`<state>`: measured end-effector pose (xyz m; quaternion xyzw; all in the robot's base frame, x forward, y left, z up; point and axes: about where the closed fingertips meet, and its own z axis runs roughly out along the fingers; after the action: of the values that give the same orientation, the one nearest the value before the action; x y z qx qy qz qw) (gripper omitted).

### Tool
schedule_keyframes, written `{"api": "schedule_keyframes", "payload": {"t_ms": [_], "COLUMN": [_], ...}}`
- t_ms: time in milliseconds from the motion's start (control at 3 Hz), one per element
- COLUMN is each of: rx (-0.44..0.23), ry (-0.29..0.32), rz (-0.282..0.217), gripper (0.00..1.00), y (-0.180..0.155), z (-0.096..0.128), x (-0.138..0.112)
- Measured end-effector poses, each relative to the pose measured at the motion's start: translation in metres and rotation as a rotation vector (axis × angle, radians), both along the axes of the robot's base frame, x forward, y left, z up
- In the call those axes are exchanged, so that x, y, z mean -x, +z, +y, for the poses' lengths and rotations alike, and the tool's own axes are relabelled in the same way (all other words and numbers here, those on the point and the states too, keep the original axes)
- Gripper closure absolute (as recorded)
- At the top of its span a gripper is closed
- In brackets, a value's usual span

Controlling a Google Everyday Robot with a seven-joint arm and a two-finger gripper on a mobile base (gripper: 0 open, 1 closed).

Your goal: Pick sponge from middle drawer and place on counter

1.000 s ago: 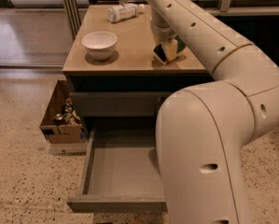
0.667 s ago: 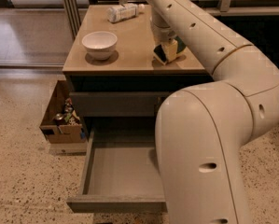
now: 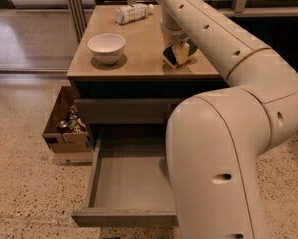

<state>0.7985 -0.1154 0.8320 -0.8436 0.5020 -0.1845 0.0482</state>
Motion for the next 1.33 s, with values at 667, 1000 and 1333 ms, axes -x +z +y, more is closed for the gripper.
{"api": "schedule_keyframes", "payload": {"t_ms": [667, 1000, 1333], "rx": [0.0, 0.0, 0.005], "ry": [0.0, 0.0, -0.003], "rz": [0.0, 0.0, -0.042], "gripper": [0.0, 0.0, 0.0], "y": [0.0, 0.0, 0.01], "z": [0.0, 0.0, -0.003], "x": [0.0, 0.0, 0.001]}}
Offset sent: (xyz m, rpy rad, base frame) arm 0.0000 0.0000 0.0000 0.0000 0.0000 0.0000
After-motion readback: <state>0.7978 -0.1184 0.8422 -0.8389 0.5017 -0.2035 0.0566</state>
